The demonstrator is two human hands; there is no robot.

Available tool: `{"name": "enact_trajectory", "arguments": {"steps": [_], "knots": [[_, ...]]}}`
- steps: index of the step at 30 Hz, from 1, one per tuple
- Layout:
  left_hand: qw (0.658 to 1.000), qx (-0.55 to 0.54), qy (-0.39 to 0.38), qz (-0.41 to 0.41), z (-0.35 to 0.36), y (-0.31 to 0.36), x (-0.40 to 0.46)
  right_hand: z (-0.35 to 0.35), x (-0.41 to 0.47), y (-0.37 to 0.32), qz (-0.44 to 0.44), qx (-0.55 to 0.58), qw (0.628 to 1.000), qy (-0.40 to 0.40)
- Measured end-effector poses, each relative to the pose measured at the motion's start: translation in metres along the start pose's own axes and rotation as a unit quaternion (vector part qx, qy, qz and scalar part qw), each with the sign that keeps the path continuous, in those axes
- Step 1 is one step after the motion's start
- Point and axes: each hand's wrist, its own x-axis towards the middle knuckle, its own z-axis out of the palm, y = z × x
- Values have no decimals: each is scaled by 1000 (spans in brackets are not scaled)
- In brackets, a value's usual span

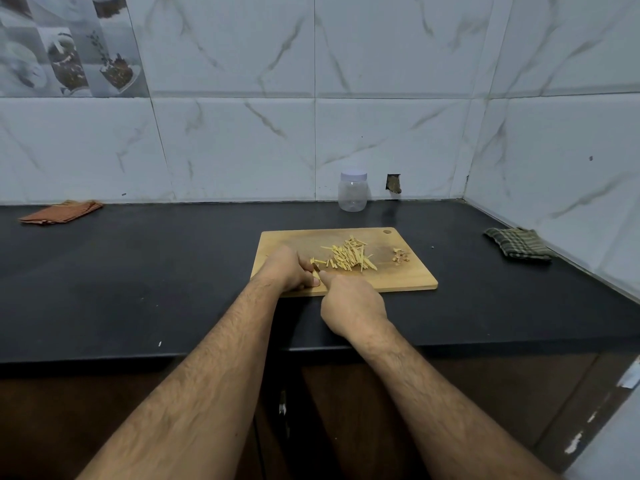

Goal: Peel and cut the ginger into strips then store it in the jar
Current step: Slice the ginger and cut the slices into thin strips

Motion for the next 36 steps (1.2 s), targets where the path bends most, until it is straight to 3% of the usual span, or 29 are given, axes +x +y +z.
{"name": "enact_trajectory", "arguments": {"steps": [20,36], "knots": [[1000,-1,21,-10,3,0,-2,-3,-29,7,-7,-81,996,-36],[1000,5,6,-18,1,-2,0,-7,-11,2,12,-44,999,-11]]}}
